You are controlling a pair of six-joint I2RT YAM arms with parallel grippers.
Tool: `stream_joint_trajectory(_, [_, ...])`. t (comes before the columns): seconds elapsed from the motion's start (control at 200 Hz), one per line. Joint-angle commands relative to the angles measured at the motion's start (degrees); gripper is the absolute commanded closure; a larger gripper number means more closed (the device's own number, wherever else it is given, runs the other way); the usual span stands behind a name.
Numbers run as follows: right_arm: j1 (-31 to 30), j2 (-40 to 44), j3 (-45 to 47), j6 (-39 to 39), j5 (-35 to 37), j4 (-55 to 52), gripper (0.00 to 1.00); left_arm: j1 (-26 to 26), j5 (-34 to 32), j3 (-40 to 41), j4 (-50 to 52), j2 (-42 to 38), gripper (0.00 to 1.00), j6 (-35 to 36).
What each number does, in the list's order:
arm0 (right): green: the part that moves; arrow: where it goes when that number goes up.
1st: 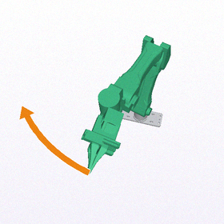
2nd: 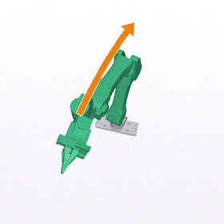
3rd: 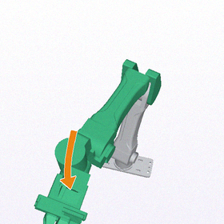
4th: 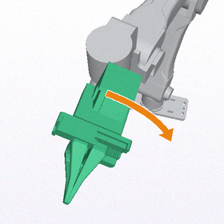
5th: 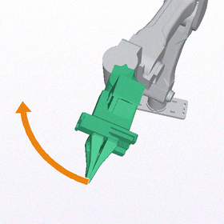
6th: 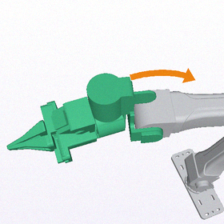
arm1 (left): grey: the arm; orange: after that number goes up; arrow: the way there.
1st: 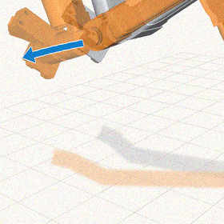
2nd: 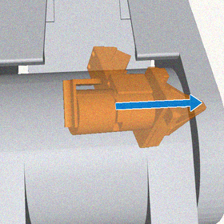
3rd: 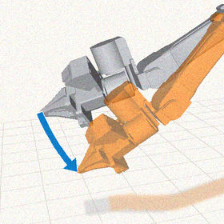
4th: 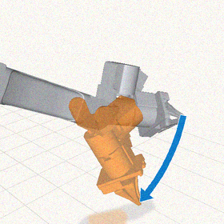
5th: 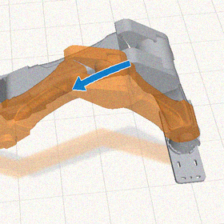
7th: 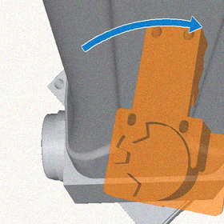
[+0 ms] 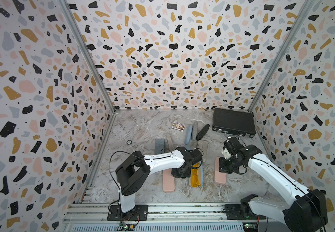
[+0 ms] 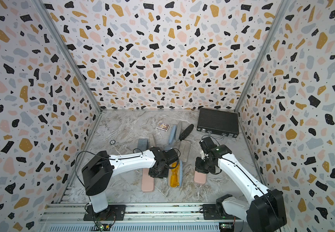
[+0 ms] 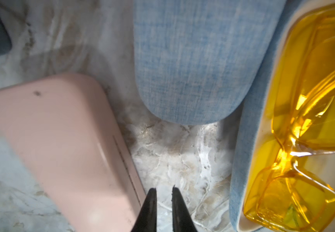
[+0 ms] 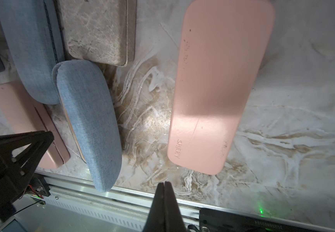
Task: Close the glasses case
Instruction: Close the glasses case at the center of the board.
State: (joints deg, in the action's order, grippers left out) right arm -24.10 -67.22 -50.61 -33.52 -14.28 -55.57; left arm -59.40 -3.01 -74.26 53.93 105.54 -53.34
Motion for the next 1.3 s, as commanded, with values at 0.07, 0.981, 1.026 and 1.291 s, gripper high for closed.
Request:
stream_joint_trajectory(0.07, [-1.7,-2.1,-0.6,-2.1,1.6,1.7,1.00,0.2,1.9,1.7,-2.7,0.0,0.91,1.5])
stream_joint_trajectory(0.981, [-8.6,-13.0,-2.4,-5.7,3.4,8.3,1.00,2.4,11.7,7.6,-21.8,0.9,1.00,5.8])
stream_joint_trajectory(1.026, [-8.8,-13.3,-2.4,-5.9,3.5,8.6,1.00,2.3,11.9,7.6,-21.9,0.5,1.00,5.8])
stream_joint_trajectory(1.291, [-9.7,-15.4,-2.2,-6.9,3.3,9.9,1.00,2.3,12.5,6.8,-21.5,0.0,1.00,6.1])
